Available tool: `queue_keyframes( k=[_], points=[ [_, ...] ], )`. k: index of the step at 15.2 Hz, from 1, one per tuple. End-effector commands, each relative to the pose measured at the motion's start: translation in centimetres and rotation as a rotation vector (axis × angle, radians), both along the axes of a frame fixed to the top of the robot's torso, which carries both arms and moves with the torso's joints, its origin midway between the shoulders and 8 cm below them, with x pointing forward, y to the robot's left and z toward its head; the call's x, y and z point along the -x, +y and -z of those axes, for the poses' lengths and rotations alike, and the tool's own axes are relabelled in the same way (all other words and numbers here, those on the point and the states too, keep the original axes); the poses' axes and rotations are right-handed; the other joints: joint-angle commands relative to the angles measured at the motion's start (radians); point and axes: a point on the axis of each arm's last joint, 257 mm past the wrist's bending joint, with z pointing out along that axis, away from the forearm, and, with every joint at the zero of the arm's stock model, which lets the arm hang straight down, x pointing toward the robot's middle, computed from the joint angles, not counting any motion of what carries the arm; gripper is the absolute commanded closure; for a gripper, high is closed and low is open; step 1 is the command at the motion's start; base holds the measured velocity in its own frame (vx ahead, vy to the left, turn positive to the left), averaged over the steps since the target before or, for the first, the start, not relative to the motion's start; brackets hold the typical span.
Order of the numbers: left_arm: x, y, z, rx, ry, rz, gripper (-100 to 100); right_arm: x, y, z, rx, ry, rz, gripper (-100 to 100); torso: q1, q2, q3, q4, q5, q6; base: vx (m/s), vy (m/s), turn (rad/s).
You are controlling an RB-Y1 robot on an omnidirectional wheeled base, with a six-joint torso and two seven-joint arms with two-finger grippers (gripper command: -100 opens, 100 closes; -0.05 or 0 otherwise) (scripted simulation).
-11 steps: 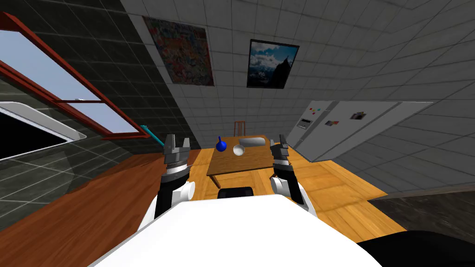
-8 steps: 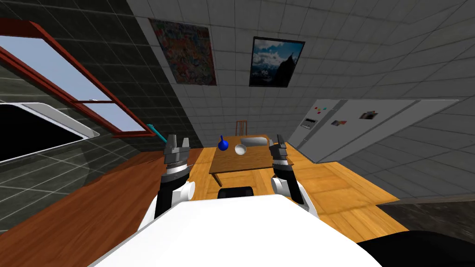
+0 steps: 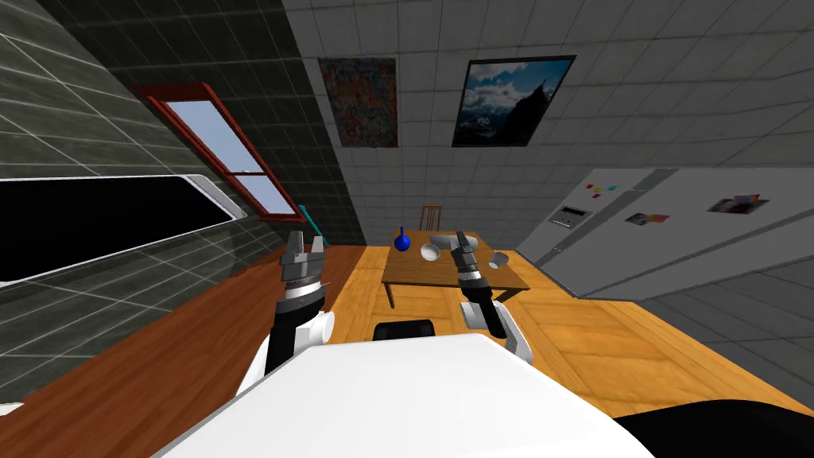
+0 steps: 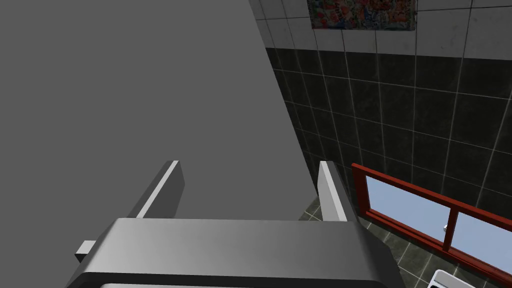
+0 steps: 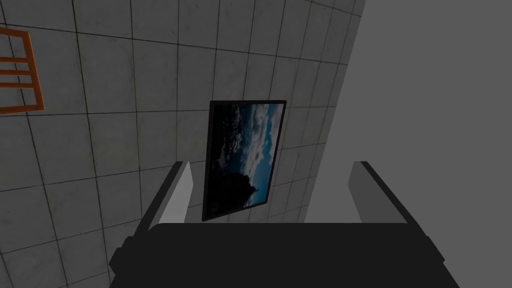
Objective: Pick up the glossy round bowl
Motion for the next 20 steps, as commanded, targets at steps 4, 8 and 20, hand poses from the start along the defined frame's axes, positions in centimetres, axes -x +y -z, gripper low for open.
queue_keyframes(
  k=[4,8,20],
  points=[
    [0.0,0.0,0.0,0.000,0.000,0.000,0,-1.8,3.2,1.4,0.101,0.010,-0.055,-100,-0.003,-0.001,0.000,0.000,-0.001,0.000,-0.076,0.104,0.231],
    [0.0,0.0,0.0,0.000,0.000,0.000,0,-3.1,5.7,3.0,0.197,0.021,-0.102,-100,-0.004,-0.001,-0.001,0.000,-0.001,0.000,-0.060,0.097,0.256],
    [0.0,0.0,0.0,0.000,0.000,0.000,0,-5.7,10.9,8.2,0.503,0.052,-0.201,-100,-0.010,-0.004,-0.002,-0.001,-0.002,0.001,-0.023,0.047,0.200]
  ],
)
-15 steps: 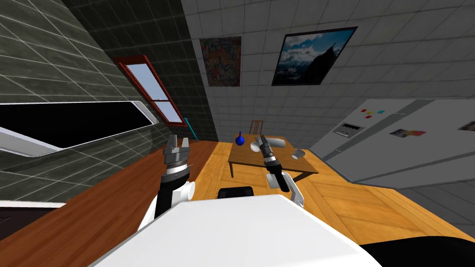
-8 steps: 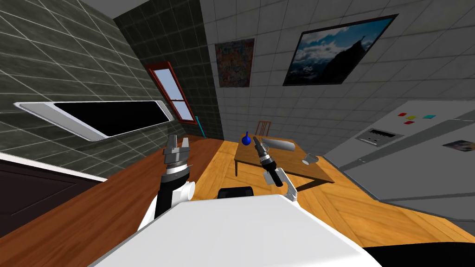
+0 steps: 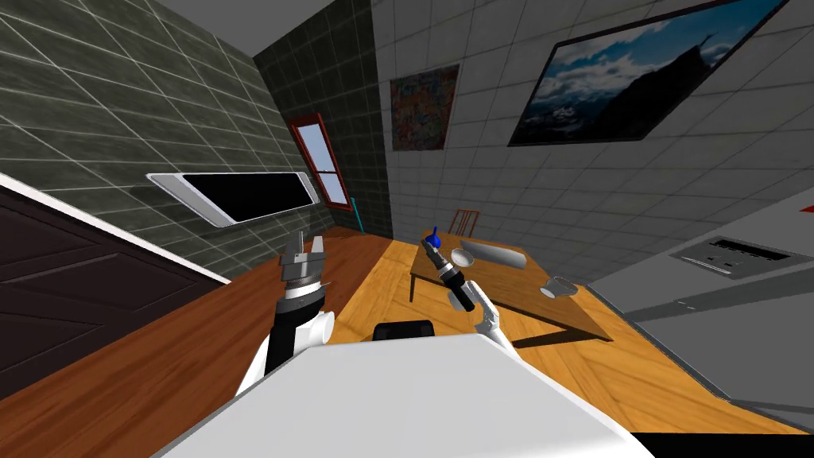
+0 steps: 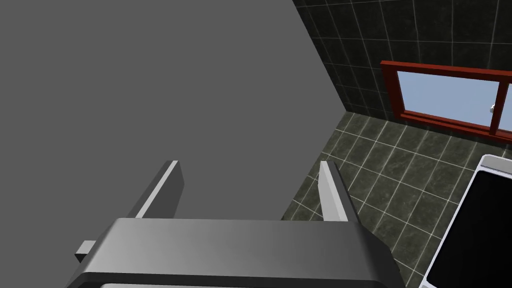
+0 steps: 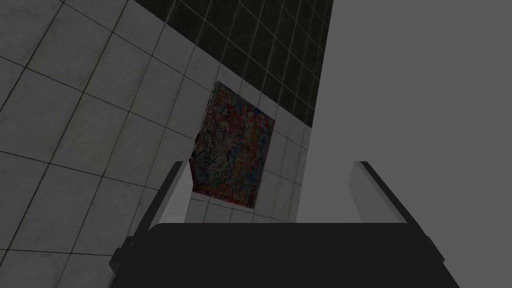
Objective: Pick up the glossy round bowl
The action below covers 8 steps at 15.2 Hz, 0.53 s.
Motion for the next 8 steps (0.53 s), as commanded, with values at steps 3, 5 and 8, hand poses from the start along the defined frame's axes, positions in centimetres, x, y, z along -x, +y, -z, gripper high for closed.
queue_keyframes(
  k=[3,5,8],
  points=[
    [0.0,0.0,0.0,0.000,0.000,0.000,0,-0.6,1.1,2.2,0.108,0.010,-0.031,-100,0.000,-0.001,0.000,0.000,0.000,-0.001,0.000,0.021,0.178],
    [0.0,0.0,0.0,0.000,0.000,0.000,0,-1.0,1.9,4.2,0.199,0.021,-0.059,-100,-0.001,-0.001,0.000,0.000,0.000,-0.001,0.004,0.013,0.207],
    [0.0,0.0,0.0,0.000,0.000,0.000,0,-1.4,2.3,6.4,0.294,0.033,-0.087,-100,-0.002,-0.001,-0.001,0.000,0.000,0.000,0.005,0.001,0.216]
  ],
)
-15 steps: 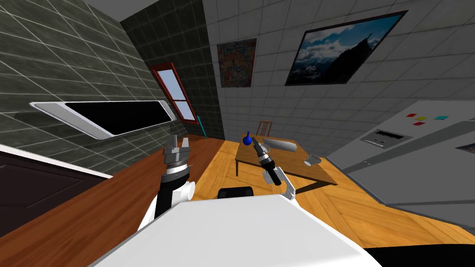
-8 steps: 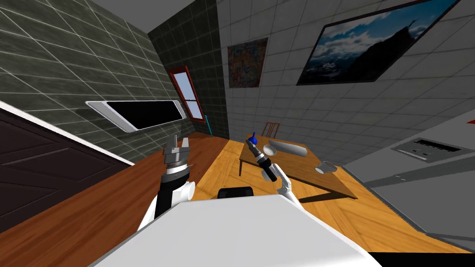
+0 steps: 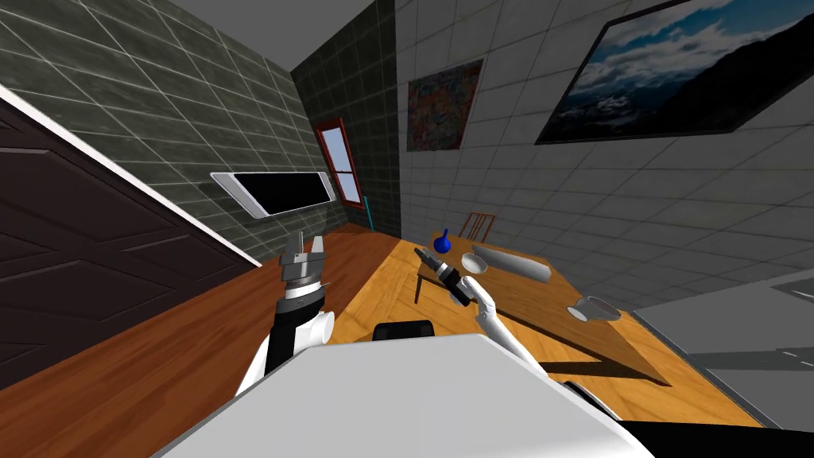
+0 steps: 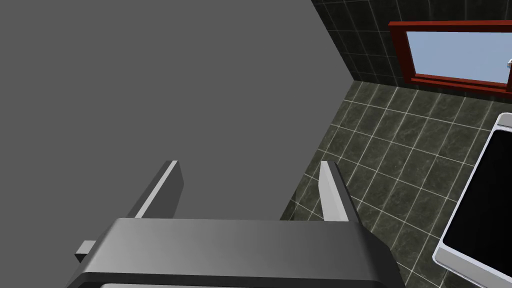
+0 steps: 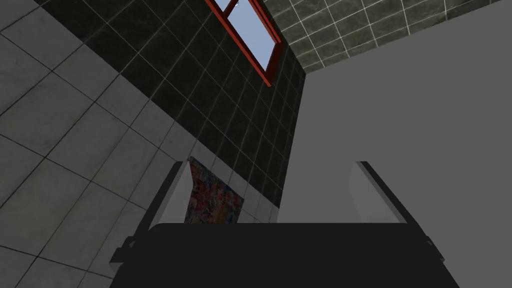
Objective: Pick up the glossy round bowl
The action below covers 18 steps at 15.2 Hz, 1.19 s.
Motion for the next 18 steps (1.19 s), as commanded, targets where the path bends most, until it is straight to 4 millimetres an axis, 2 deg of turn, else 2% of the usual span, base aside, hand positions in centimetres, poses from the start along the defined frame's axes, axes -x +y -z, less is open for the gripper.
queue_keyframes(
  k=[1,3,4,6,7,8,9,10,11,13,14,15,17,18],
  points=[
    [0.0,0.0,0.0,0.000,0.000,0.000,0,-0.4,0.6,1.7,0.097,-0.003,-0.041,-100,0.000,0.000,0.000,0.000,0.000,0.000,0.003,-0.004,0.151],
    [0.0,0.0,0.0,0.000,0.000,0.000,0,-0.5,0.2,3.2,0.127,0.016,-0.032,-100,0.000,0.000,0.000,0.000,0.000,-0.001,0.003,-0.010,0.159],
    [0.0,0.0,0.0,0.000,0.000,0.000,0,-0.7,0.1,4.8,0.208,0.022,-0.064,-100,-0.001,0.000,0.000,0.000,0.000,0.000,0.002,-0.012,0.174],
    [0.0,0.0,0.0,0.000,0.000,0.000,0,-0.8,-0.1,6.8,0.293,0.032,-0.093,-100,-0.001,0.000,0.000,0.000,0.000,-0.001,0.001,-0.020,0.253],
    [0.0,0.0,0.0,0.000,0.000,0.000,0,-0.8,-0.8,8.0,0.327,0.045,-0.087,-100,-0.001,0.000,0.000,0.000,0.000,-0.001,0.001,-0.029,0.244],
    [0.0,0.0,0.0,0.000,0.000,0.000,0,-0.8,-0.9,8.4,0.339,0.049,-0.085,-100,-0.002,0.000,0.000,0.000,0.000,-0.001,0.002,-0.024,0.058],
    [0.0,0.0,0.0,0.000,0.000,0.000,0,-0.9,-1.6,10.1,0.415,0.061,-0.113,-100,-0.002,0.000,0.000,0.000,0.000,0.000,0.000,-0.021,0.174],
    [0.0,0.0,0.0,0.000,0.000,0.000,0,-0.9,-2.2,11.0,0.443,0.071,-0.109,-100,-0.002,0.000,0.000,0.000,0.000,-0.001,0.001,-0.028,0.189],
    [0.0,0.0,0.0,0.000,0.000,0.000,0,-0.8,-2.2,11.1,0.449,0.070,-0.110,-100,-0.002,0.000,0.000,0.000,0.000,0.000,0.003,-0.024,0.063],
    [0.0,0.0,0.0,0.000,0.000,0.000,0,-0.8,-3.9,13.6,0.561,0.089,-0.134,-100,-0.002,0.000,0.000,0.000,0.000,-0.001,0.002,-0.036,0.185],
    [0.0,0.0,0.0,0.000,0.000,0.000,0,-0.8,-4.0,13.8,0.562,0.093,-0.132,-100,-0.003,0.000,0.000,0.000,-0.001,-0.001,0.002,-0.030,0.089],
    [0.0,0.0,0.0,0.000,0.000,0.000,0,-0.7,-5.6,15.8,0.645,0.117,-0.154,-100,-0.002,0.000,0.000,0.000,-0.001,0.000,0.003,-0.029,0.161],
    [0.0,0.0,0.0,0.000,0.000,0.000,0,-0.4,-7.2,17.5,0.734,0.131,-0.181,-100,-0.003,0.000,0.000,0.000,-0.001,0.000,0.008,-0.052,0.202],
    [0.0,0.0,0.0,0.000,0.000,0.000,0,-0.3,-8.9,18.6,0.776,0.151,-0.172,-100,-0.004,-0.001,0.000,0.000,-0.001,-0.001,0.010,-0.071,0.189]
  ],
)
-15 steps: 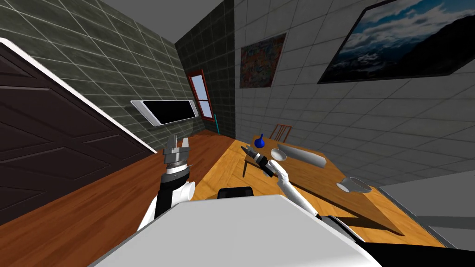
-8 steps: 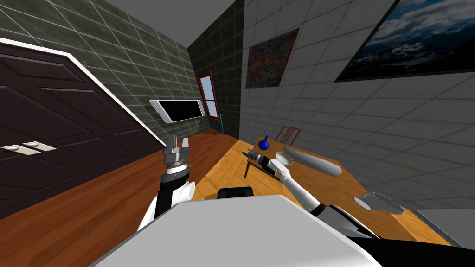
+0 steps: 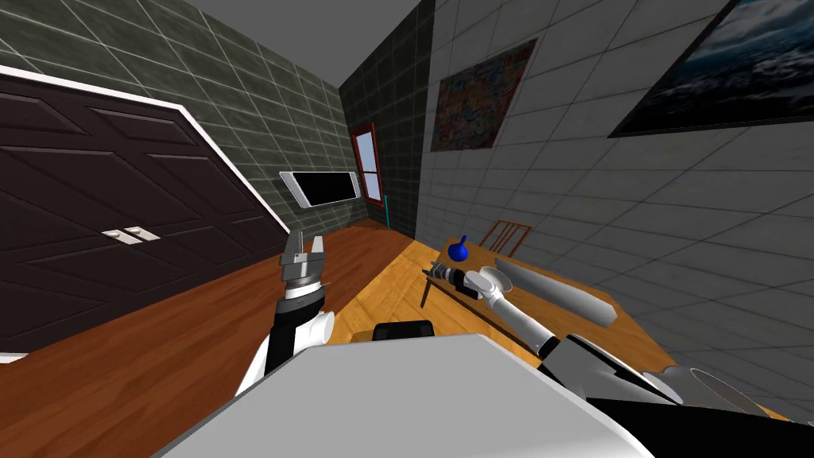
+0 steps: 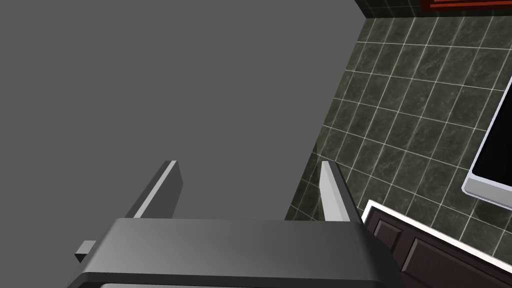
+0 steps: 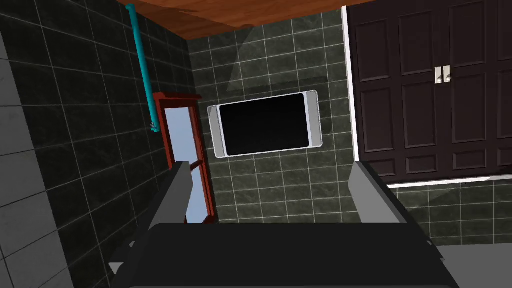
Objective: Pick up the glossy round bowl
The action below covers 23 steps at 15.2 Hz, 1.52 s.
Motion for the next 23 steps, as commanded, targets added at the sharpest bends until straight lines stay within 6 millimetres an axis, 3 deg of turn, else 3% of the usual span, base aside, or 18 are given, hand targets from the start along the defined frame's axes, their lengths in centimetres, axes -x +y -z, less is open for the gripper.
queue_keyframes(
  k=[1,2,3,4,5,7,8,10,11,12,13,15,16,18,19,20,21,23],
  points=[
    [0.0,0.0,0.0,0.000,0.000,0.000,0,0.0,-2.1,1.0,0.071,0.013,-0.003,-100,0.000,0.000,0.000,0.000,0.000,0.000,0.003,-0.053,0.058],
    [0.0,0.0,0.0,0.000,0.000,0.000,0,0.5,-3.7,2.9,0.140,0.043,-0.019,-100,0.000,0.000,0.000,0.000,0.000,0.001,0.002,-0.052,0.159],
    [0.0,0.0,0.0,0.000,0.000,0.000,0,0.5,-5.3,3.2,0.182,0.044,-0.017,-100,0.000,0.000,0.000,0.000,0.000,0.000,0.006,-0.056,0.171],
    [0.0,0.0,0.0,0.000,0.000,0.000,0,0.5,-5.4,3.2,0.185,0.044,-0.016,-100,0.000,0.000,0.000,0.000,0.000,0.000,0.005,-0.044,0.045],
    [0.0,0.0,0.0,0.000,0.000,0.000,0,1.0,-7.6,4.5,0.273,0.063,-0.042,-100,0.001,0.000,0.000,0.000,0.000,0.001,0.012,-0.061,0.122],
    [0.0,0.0,0.0,0.000,0.000,0.000,0,1.1,-9.0,5.1,0.295,0.078,-0.027,-100,0.000,0.000,0.000,0.000,0.000,0.000,0.011,-0.060,0.099],
    [0.0,0.0,0.0,0.000,0.000,0.000,0,1.8,-11.8,6.4,0.386,0.106,-0.047,-100,0.000,0.000,0.000,0.000,0.000,0.000,-0.004,-0.051,0.153],
    [0.0,0.0,0.0,0.000,0.000,0.000,0,2.0,-12.9,6.7,0.401,0.116,-0.035,-100,0.000,0.001,0.000,0.000,0.000,0.000,0.000,-0.055,0.094],
    [0.0,0.0,0.0,0.000,0.000,0.000,0,3.0,-16.4,8.0,0.489,0.157,-0.041,-100,0.001,0.001,0.000,0.000,0.000,0.001,0.009,-0.058,0.102],
    [0.0,0.0,0.0,0.000,0.000,0.000,0,3.0,-16.9,8.0,0.502,0.158,-0.041,-100,0.000,0.000,0.000,0.000,0.000,0.000,0.007,-0.069,0.129],
    [0.0,0.0,0.0,0.000,0.000,0.000,0,4.3,-19.9,9.2,0.571,0.204,-0.046,-100,0.000,0.000,0.000,0.000,0.000,0.000,-0.004,-0.079,0.167],
    [0.0,0.0,0.0,0.000,0.000,0.000,0,4.4,-20.8,9.0,0.596,0.203,-0.047,-100,-0.001,0.001,0.000,0.000,0.000,0.001,-0.004,-0.077,0.095],
    [0.0,0.0,0.0,0.000,0.000,0.000,0,5.9,-24.5,9.8,0.680,0.250,-0.055,-100,-0.001,0.001,0.000,0.000,0.000,0.001,-0.002,-0.072,0.092],
    [0.0,0.0,0.0,0.000,0.000,0.000,0,6.0,-24.6,9.9,0.682,0.252,-0.053,-100,-0.001,0.001,0.000,0.000,0.000,0.001,-0.005,-0.068,0.069],
    [0.0,0.0,0.0,0.000,0.000,0.000,0,7.7,-28.2,10.5,0.760,0.303,-0.059,-100,0.000,0.001,0.001,0.000,0.000,0.001,-0.001,-0.056,0.104],
    [0.0,0.0,0.0,0.000,0.000,0.000,0,7.7,-28.2,10.5,0.760,0.303,-0.059,-100,0.000,0.001,0.000,0.000,0.000,0.000,-0.004,-0.061,0.097],
    [0.0,0.0,0.0,0.000,0.000,0.000,0,9.7,-31.5,11.0,0.829,0.356,-0.066,-100,0.000,0.001,0.000,0.000,0.000,0.000,-0.010,-0.083,0.096],
    [0.0,0.0,0.0,0.000,0.000,0.000,0,9.7,-31.5,11.0,0.829,0.356,-0.066,-100,-0.002,0.001,0.001,0.000,0.000,0.001,-0.004,-0.079,0.056]
  ],
)
